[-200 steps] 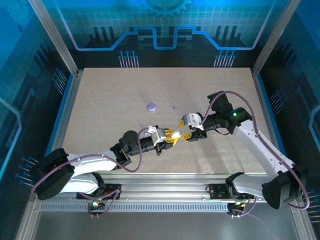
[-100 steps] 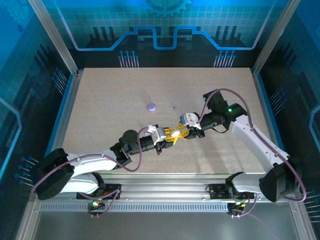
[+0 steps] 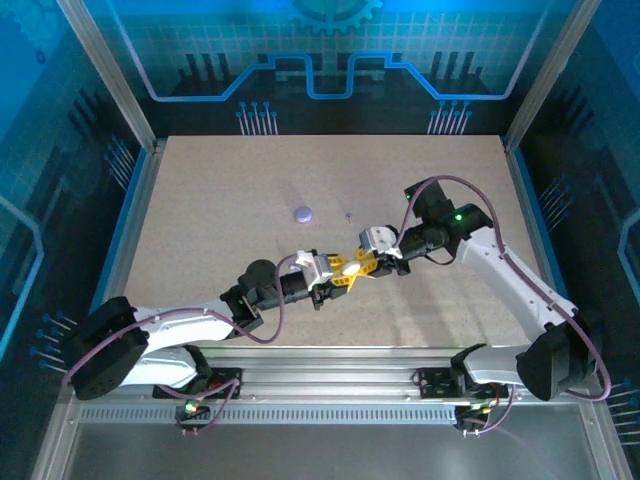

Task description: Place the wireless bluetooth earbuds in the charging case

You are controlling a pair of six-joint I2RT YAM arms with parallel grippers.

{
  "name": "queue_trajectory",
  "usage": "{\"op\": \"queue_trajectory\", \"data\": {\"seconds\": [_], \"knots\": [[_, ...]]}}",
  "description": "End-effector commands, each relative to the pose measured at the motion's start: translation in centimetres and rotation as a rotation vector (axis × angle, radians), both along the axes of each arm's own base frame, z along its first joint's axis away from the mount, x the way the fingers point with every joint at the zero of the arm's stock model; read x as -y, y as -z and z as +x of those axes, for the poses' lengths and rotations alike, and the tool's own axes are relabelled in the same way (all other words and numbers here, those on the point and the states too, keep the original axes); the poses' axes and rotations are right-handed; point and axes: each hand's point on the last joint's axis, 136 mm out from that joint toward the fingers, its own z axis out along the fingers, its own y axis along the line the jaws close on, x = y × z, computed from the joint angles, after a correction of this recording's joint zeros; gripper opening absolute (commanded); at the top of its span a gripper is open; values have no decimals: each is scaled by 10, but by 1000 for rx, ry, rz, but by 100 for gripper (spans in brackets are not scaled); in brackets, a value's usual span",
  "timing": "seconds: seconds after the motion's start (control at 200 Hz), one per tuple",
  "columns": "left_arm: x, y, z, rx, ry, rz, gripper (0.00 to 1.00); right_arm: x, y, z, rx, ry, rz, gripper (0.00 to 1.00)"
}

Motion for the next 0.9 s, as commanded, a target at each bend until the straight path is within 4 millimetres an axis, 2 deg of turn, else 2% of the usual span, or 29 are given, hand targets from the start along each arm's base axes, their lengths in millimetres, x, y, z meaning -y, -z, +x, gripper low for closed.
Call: {"op": "queue_trajectory", "data": {"seconds": [0.0,0.115,0.31,0.66,0.895], "knots": [[-2,-10,1,38,-12,-26,41,0,-3,-8,-8,-26,-22,13],[-4,-9,2,34,-27,-29,54,5,-2,-8,-18,-9,-43,12],[-9,-3,3,20,-48,-24,60,15,4,2,-46,45,-80,12],[-22,21,17,-33,-157,101,66,49,50,31,-225,199,-323,15],[-36,28,24,-68,-229,152,67,75,77,65,-378,366,-447,16]]}}
